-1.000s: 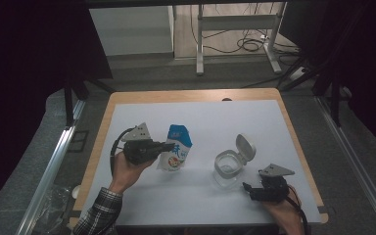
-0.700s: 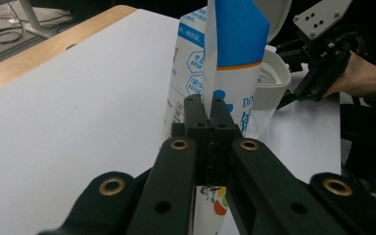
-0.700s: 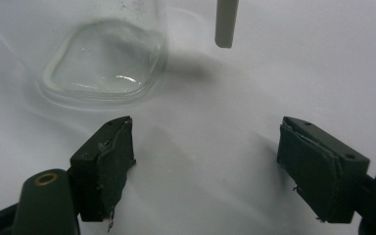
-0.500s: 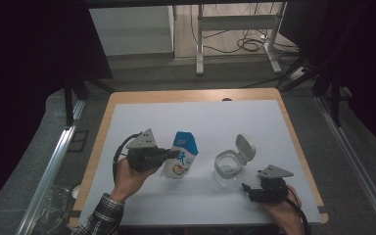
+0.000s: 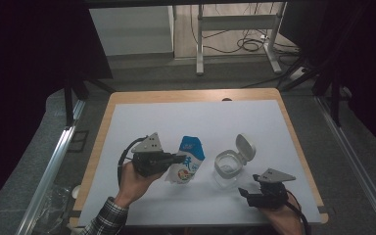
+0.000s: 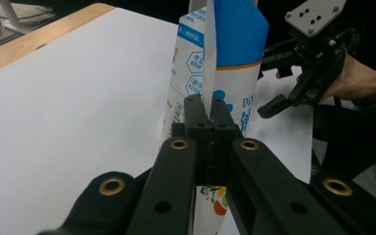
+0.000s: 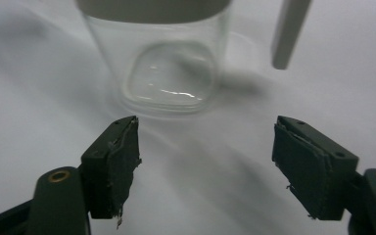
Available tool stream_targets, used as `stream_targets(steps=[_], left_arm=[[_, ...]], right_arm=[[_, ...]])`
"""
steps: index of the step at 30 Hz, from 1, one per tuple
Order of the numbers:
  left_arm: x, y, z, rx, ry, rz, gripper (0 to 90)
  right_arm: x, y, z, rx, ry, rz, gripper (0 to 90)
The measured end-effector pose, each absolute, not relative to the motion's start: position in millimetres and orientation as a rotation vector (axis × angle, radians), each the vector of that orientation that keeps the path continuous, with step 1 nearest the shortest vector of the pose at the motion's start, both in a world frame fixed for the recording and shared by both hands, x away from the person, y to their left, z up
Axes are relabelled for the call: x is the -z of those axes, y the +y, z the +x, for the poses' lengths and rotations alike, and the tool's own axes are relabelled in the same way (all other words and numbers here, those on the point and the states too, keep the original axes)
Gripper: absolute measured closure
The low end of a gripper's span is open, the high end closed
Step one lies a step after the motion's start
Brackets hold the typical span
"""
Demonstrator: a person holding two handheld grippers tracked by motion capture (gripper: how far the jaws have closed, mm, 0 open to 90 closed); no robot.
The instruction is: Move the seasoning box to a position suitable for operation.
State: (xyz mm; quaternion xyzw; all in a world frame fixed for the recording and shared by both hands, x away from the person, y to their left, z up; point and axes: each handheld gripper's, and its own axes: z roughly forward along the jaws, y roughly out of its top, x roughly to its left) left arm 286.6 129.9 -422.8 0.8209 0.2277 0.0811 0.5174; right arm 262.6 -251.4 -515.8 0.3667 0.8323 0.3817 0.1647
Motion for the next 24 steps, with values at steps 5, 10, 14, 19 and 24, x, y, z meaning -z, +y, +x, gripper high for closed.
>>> stream_targets(steps=[5,10,14,19,24], left_arm=[[420.6,126.2,284.9,-0.193,0.535,1.978,90.0],[418.5,123.0,283.3,-0.192,0.533,1.986,90.0],[416.5,120.9,282.3,-0.191,0.525,1.995,90.0],[413.3,119.1,280.5,-0.194,0.516,1.998,90.0],[410.7,117.9,278.6,-0.194,0.507,2.001,90.0]], right_arm=[[514.5,-245.8,256.3,-1.125,2.405,1.035,29.4],[513.6,-238.9,251.0,-1.156,2.439,1.022,31.5],[514.2,-229.6,246.9,-1.159,2.47,1.004,33.1],[514.4,-217.2,242.0,-1.178,2.496,0.969,34.4],[514.4,-206.7,240.0,-1.184,2.513,0.935,34.9]])
